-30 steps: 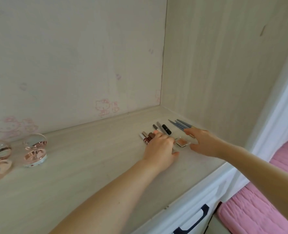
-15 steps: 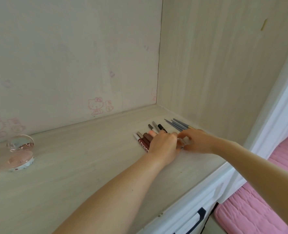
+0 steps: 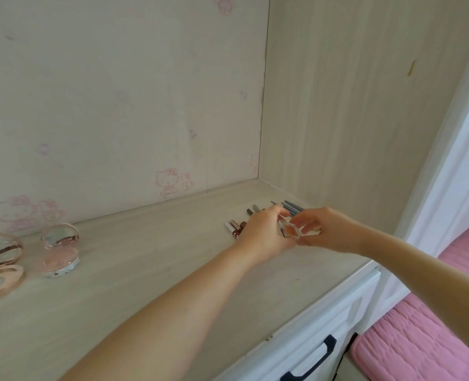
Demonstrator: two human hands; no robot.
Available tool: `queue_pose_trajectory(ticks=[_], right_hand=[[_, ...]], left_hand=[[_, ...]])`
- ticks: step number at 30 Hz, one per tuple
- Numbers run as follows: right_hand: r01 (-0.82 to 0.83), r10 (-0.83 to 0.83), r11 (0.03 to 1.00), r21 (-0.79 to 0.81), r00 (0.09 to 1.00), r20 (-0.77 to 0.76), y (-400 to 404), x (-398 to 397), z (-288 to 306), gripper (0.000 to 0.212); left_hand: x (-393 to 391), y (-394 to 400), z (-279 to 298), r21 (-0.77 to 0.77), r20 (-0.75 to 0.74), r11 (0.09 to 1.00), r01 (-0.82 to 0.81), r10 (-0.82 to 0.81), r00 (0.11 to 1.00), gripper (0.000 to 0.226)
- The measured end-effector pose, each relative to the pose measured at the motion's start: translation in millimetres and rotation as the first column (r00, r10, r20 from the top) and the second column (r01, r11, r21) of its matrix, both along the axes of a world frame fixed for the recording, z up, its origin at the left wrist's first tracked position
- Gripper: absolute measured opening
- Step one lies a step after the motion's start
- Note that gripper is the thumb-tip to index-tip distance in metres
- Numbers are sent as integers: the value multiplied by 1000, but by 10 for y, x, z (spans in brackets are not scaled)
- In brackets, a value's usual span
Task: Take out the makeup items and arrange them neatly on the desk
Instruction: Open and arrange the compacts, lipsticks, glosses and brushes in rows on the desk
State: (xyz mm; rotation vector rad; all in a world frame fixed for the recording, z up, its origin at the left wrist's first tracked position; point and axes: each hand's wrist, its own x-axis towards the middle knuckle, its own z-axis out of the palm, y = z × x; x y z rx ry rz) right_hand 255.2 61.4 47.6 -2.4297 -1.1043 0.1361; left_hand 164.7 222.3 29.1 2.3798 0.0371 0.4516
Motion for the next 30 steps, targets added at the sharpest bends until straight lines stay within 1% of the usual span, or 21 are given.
queue_pose_trajectory(ticks=[3,6,9,11,13,15,18,21,22,26,27,28,30], right_hand=[[-33,36,997,76,999,-38,93,-174,90,33],[-63,73,989,134,995,-70,214,-381,162,31],[-70,91,975,213,992,-88,367,-613,209,27],[-85,117,958,275,988,-104,496,-771,238,24],[-93,152,934,344,977,-148,635,-942,252,30],[-93,177,917,388,967,-185,784,-1133,266,36],[-132,223,895,427,960,-171,1019,-1391,267,34],[-162,252,883,441,955,-154,1262,-1635,248,46],[-182,268,880,439,953,-143,1343,-1714,243,47],[-258,350,844,470,929,-121,1660,-2043,214,30],[-269,363,835,480,925,-112,1739,-2126,204,27],[-280,372,830,483,922,-105,1817,-2209,192,26],[-294,387,824,484,916,-102,1971,-2362,157,26]], left_hand=[[-186,112,43,-176,13,984,-23,25,1000,53],[-429,232,95,-379,51,925,-9,31,998,48],[-701,382,159,-484,96,874,-32,90,991,47],[-899,475,216,-583,117,812,-22,110,987,50],[-1100,582,264,-656,125,754,-20,135,983,51],[-1306,702,305,-701,131,712,-29,169,977,46],[-1610,888,338,-769,155,639,-14,208,966,33],[-1904,1077,347,-829,165,559,23,206,964,36],[-2000,1143,348,-845,174,533,44,197,965,38],[-2373,1420,313,-897,202,434,87,227,953,53],[-2465,1494,295,-903,199,422,83,239,950,53],[-2559,1554,281,-899,198,431,82,231,953,48],[-2742,1665,255,-870,195,486,85,179,964,33]])
